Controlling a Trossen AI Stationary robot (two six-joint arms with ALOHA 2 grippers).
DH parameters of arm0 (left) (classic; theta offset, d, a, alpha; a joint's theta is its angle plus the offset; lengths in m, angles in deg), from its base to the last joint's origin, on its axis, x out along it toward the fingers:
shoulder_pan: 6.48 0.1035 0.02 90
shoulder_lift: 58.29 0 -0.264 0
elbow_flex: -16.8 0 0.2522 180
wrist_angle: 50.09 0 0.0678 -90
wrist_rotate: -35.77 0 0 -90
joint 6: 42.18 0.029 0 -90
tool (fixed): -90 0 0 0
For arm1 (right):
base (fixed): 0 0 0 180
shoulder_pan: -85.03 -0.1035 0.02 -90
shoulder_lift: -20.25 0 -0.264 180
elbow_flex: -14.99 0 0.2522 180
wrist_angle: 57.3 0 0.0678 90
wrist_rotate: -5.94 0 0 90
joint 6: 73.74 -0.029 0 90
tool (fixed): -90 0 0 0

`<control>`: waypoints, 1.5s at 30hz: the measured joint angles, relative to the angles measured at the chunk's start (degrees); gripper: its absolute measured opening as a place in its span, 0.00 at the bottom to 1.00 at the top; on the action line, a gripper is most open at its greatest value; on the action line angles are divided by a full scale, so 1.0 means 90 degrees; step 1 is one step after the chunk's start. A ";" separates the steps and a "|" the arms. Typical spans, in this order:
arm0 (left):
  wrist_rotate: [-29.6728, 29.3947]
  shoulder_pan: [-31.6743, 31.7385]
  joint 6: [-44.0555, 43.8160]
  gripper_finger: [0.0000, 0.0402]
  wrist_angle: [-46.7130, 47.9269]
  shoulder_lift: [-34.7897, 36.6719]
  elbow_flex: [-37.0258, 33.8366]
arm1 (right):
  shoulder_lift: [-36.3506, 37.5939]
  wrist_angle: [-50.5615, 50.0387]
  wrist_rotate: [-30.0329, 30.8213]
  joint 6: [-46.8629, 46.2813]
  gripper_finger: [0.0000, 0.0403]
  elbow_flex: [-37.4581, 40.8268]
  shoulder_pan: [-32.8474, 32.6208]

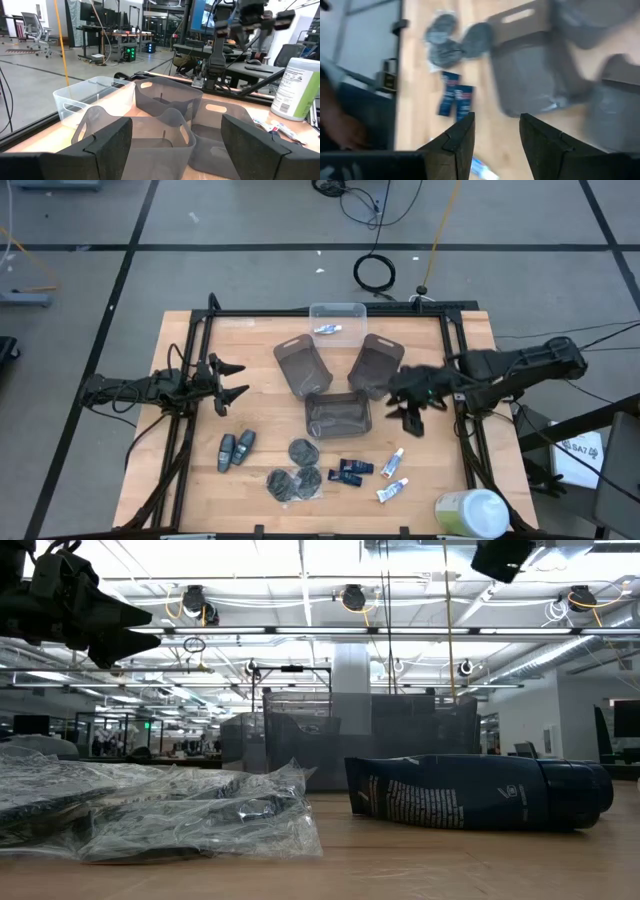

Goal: Pick & Place Travel size toiletries
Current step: Put the top white toothpaste tube into the white transparent bin

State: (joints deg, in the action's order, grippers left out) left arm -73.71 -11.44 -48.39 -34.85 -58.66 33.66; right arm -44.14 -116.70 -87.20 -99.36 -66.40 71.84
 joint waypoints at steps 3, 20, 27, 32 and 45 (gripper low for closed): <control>0.0000 0.0001 0.0000 0.74 -0.0001 0.0001 0.0000 | 0.0154 0.0813 -0.0014 -0.0257 0.36 0.0692 -0.0462; 0.0000 0.0000 -0.0001 0.74 0.0001 0.0000 0.0000 | 0.0145 0.4612 -0.0042 0.0094 0.36 0.4354 -0.1670; 0.0000 -0.0001 -0.0001 0.74 0.0001 0.0000 0.0000 | -0.0548 0.5372 0.0034 -0.0672 0.41 0.4361 -0.1756; 0.0000 -0.0001 -0.0002 0.74 0.0001 -0.0001 0.0000 | -0.0972 0.5567 -0.0804 -0.0584 0.53 0.4358 -0.1827; 0.0000 0.0000 0.0000 0.74 0.0001 0.0000 0.0000 | -0.1354 0.4998 0.0110 0.0718 0.46 0.4360 -0.1869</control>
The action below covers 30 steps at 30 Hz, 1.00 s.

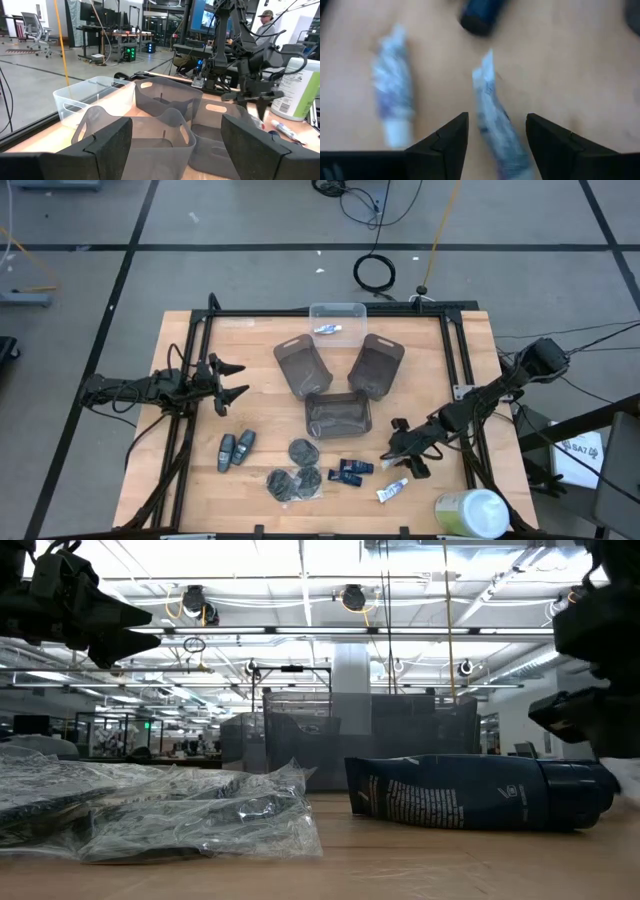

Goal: Pick & Place Travel size toiletries
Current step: Put the top white toothpaste tube into the white transparent bin

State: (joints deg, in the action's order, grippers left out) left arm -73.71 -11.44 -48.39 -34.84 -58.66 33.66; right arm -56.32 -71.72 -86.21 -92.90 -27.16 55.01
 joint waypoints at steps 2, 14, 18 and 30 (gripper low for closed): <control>0.0000 -0.0001 0.0000 0.74 -0.0002 -0.0001 0.0000 | 0.0005 -0.0305 0.0251 0.0218 0.44 0.0000 0.0012; 0.0000 -0.0001 0.0000 0.74 0.0000 -0.0001 0.0000 | 0.0009 -0.0830 0.1272 0.0200 0.42 -0.0009 0.0035; 0.0000 0.0000 0.0000 0.74 -0.0001 -0.0001 0.0000 | 0.0007 -0.0837 0.1576 -0.0480 0.42 -0.0004 0.0110; 0.0000 -0.0001 0.0000 0.74 -0.0002 0.0001 0.0000 | 0.0015 -0.0857 0.1455 -0.2327 0.42 -0.0007 0.0594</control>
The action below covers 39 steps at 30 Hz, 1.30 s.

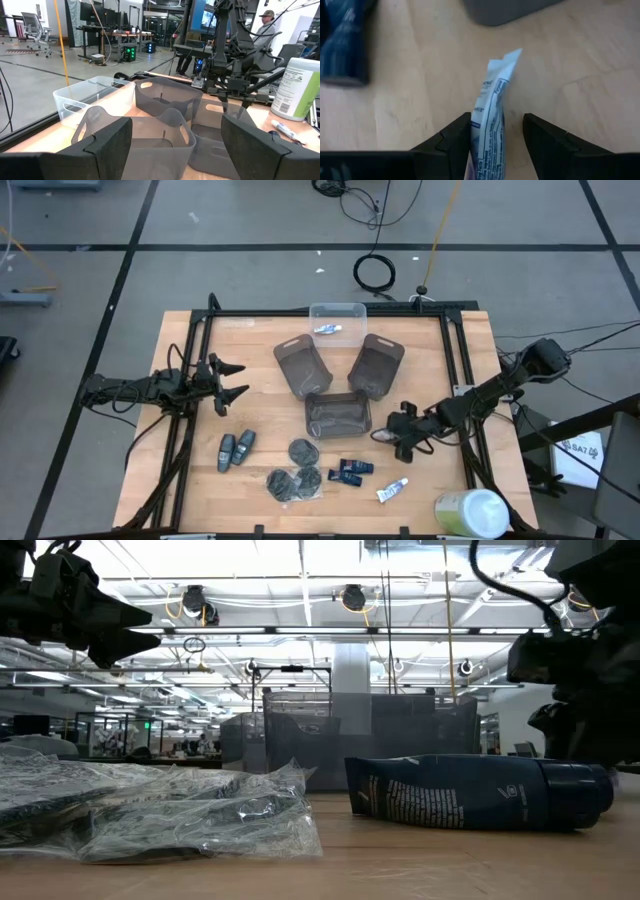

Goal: Pick & Place Travel size toiletries
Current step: Put the top white toothpaste tube into the white transparent bin

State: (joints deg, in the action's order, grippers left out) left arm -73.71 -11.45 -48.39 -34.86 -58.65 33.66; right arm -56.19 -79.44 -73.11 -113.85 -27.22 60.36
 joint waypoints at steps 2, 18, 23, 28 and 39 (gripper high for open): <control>0.0000 0.0000 0.0000 0.74 0.0000 0.0000 0.0000 | 0.0000 -0.0001 -0.0001 -0.0154 0.42 0.0000 0.0031; 0.0000 0.0001 0.0000 0.74 0.0001 -0.0001 -0.0001 | -0.0010 -0.0047 0.0351 0.0060 0.42 0.0007 0.0032; 0.0000 0.0002 0.0000 0.74 0.0002 -0.0002 0.0000 | -0.0012 -0.0043 0.0434 0.0035 0.40 0.0007 0.0030; 0.0000 0.0000 0.0000 0.74 0.0002 -0.0002 0.0000 | -0.0012 -0.0050 0.0448 0.0036 0.33 0.0007 0.0030; 0.0000 0.0001 0.0000 0.74 0.0001 -0.0001 0.0000 | -0.0012 -0.0033 0.0443 0.0050 0.18 0.0010 0.0030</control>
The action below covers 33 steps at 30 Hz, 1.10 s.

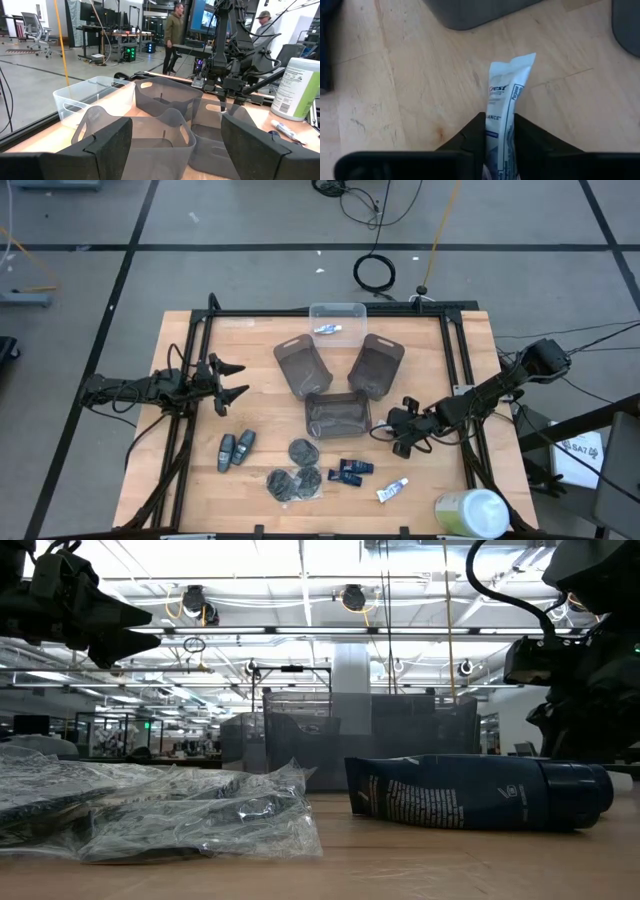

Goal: Pick & Place Travel size toiletries
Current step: Put the top white toothpaste tube into the white transparent bin

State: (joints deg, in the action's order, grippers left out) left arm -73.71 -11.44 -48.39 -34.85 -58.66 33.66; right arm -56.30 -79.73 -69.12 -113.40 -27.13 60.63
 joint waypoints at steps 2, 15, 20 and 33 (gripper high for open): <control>0.0000 -0.0001 0.0000 0.74 -0.0001 -0.0002 0.0000 | 0.0001 0.0001 0.0002 0.0002 0.16 0.0000 0.0000; 0.0000 0.0000 -0.0001 0.74 0.0000 -0.0002 0.0000 | 0.0002 0.0005 0.0005 0.0009 0.14 0.0000 0.0000; 0.0000 -0.0001 -0.0001 0.74 0.0001 -0.0001 0.0000 | 0.0002 0.0007 0.0012 0.0046 0.14 0.0000 0.0000; 0.0000 -0.0001 -0.0002 0.74 0.0001 0.0001 0.0000 | 0.0002 0.0015 0.0018 0.0177 0.14 0.0000 0.0000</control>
State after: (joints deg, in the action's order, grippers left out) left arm -73.71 -11.45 -48.41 -34.84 -58.65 33.66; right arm -56.28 -79.59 -68.96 -111.81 -27.13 60.63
